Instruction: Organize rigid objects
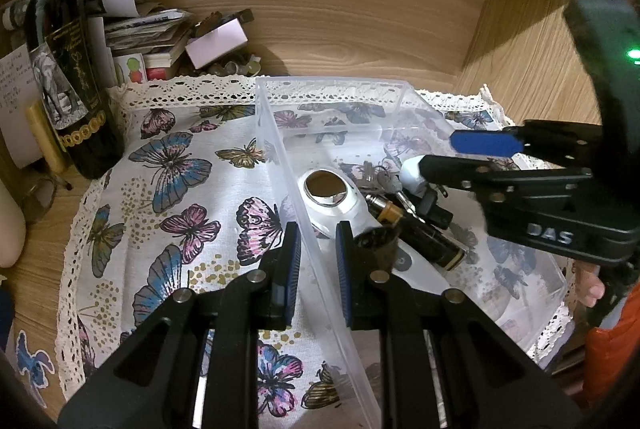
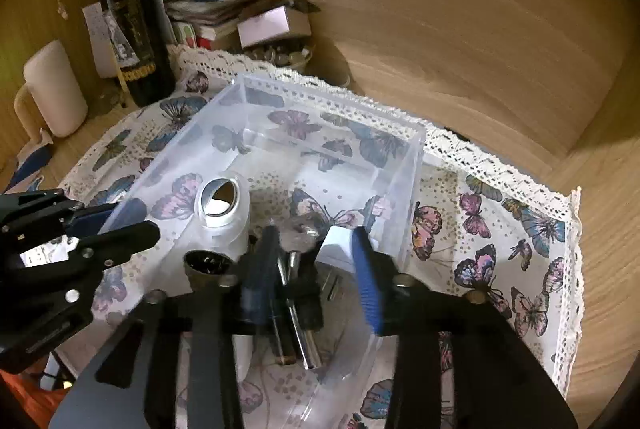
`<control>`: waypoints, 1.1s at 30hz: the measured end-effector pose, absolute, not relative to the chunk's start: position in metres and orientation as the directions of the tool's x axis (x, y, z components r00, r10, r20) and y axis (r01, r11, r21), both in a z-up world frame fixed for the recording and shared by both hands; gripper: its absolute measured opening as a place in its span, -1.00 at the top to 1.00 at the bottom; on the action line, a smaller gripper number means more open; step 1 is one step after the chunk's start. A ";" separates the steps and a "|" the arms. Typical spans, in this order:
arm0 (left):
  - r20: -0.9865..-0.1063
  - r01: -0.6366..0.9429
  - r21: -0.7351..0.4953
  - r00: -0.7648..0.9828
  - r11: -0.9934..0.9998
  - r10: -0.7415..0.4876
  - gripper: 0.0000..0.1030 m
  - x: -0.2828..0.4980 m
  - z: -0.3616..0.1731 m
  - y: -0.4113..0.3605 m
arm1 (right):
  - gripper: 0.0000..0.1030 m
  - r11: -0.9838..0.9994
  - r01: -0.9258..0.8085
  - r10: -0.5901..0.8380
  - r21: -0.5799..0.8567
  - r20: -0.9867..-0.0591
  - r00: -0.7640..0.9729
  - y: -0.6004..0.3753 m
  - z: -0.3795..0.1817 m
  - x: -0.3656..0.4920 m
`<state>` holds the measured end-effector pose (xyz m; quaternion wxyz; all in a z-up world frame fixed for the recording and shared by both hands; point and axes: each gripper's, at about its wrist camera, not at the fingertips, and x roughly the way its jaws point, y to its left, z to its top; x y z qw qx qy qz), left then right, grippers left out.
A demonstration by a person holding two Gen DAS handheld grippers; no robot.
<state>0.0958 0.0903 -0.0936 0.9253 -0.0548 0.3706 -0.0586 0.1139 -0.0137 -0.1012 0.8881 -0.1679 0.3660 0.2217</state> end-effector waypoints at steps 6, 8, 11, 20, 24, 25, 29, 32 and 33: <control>-0.671 0.050 -0.135 0.730 0.990 -0.128 0.68 0.091 -0.086 0.091 | 0.03 0.850 -0.509 0.298 -0.135 -0.673 0.677 -0.022 -0.084 0.093; -0.660 0.040 -0.123 0.743 0.992 -0.112 0.68 0.086 -0.081 0.091 | 0.01 0.851 -0.509 0.313 -0.131 -0.651 0.692 -0.027 -0.078 0.084; -0.644 0.031 -0.111 0.759 0.993 -0.095 0.68 0.079 -0.072 0.091 | 0.00 0.855 -0.503 0.327 -0.126 -0.621 0.712 -0.033 -0.070 0.071; -0.532 0.034 -0.083 0.844 0.996 -0.073 0.03 0.044 -0.037 0.076 | -0.50 0.885 -0.457 0.360 -0.091 -0.490 0.794 -0.064 -0.046 0.025; -0.462 0.038 -0.079 0.884 0.996 -0.070 -0.30 0.022 -0.021 0.069 | -0.69 0.901 -0.425 0.352 -0.085 -0.429 0.832 -0.077 -0.039 0.006; -0.445 0.034 -0.076 0.893 0.997 -0.064 -0.44 0.017 -0.017 0.067 | -0.72 0.904 -0.421 0.352 -0.081 -0.419 0.837 -0.080 -0.037 0.002; -0.387 0.021 -0.063 0.921 0.998 -0.044 -0.82 -0.002 -0.008 0.062 | -1.00 0.916 -0.397 0.351 -0.062 -0.358 0.865 -0.090 -0.033 -0.016; -0.354 0.017 -0.061 0.934 0.998 -0.037 -0.93 -0.013 -0.003 0.059 | -1.00 0.920 -0.385 0.344 -0.066 -0.333 0.878 -0.094 -0.032 -0.027; -0.347 0.015 -0.061 0.937 0.998 -0.036 -0.94 -0.016 -0.002 0.059 | -1.00 0.922 -0.382 0.342 -0.065 -0.324 0.882 -0.095 -0.032 -0.029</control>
